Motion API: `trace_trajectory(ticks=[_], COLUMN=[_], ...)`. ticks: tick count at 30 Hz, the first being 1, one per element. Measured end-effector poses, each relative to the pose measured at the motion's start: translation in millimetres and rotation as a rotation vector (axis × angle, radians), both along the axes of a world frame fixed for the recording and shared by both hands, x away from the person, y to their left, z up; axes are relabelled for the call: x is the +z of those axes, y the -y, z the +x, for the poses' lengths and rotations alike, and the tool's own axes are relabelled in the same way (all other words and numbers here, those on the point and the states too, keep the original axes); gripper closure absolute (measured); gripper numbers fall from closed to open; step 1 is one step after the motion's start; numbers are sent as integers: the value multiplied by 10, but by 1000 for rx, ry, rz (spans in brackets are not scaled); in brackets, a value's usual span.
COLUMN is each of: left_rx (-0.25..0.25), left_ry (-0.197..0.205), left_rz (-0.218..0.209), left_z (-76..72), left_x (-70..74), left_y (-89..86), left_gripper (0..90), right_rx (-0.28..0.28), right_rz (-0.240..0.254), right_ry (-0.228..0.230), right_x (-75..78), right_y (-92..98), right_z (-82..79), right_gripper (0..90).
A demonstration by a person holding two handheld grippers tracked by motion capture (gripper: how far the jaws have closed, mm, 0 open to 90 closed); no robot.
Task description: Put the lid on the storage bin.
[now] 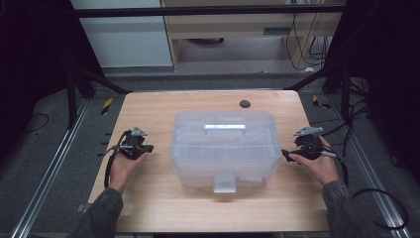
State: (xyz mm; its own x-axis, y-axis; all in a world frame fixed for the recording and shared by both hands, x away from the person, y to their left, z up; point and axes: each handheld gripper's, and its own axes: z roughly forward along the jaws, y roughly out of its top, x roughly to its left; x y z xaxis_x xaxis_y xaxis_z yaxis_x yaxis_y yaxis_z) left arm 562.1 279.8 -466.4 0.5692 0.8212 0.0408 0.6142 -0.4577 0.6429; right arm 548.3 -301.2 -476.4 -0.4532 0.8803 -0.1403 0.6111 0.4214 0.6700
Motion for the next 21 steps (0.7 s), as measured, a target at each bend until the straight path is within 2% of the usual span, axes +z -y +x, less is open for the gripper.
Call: trace_trajectory(ticks=[1,2,3,4,5,6,7,9,10,13,16,17,19,21], left_rx=[17,64,64,86,129,129,164,190,190,227,230,232,225,233], left_ry=[19,44,44,59,74,74,77,75,75,69,61,78,101,99], left_rz=[-11,-41,-41,-52,-75,-75,-66,-84,-84,-88,-102,-107,-88,-73], left_z=[16,42,42,54,76,76,93,109,109,121,125,116,106,106], left_x=[-24,-69,-69,-92,-136,-136,-171,-211,-211,-298,-346,-366,-394,-400], left_y=[-19,-47,-47,-62,-87,-87,-90,-89,-89,-70,-67,-65,-41,-12], left_gripper=[897,780,702,702,557,489,427,351,316,241,198,173,131,107], right_rx=[-10,-32,-39,-39,-55,-55,-68,-85,-85,-114,-134,-147,-188,-193], right_rz=[9,31,33,33,30,30,46,86,86,142,152,156,151,153], right_ry=[-2,-9,-14,-14,-18,-18,-25,-26,-26,-21,2,8,9,8], right_x=[-20,-87,-121,-121,-187,-187,-241,-272,-272,-319,-347,-354,-357,-358], right_y=[3,11,14,14,14,14,21,38,38,45,22,7,-16,-19], right_z=[15,54,69,69,89,89,97,98,98,92,75,68,53,49], right_gripper=[102,97,92,92,86,86,77,72,72,44,25,21,4,4])
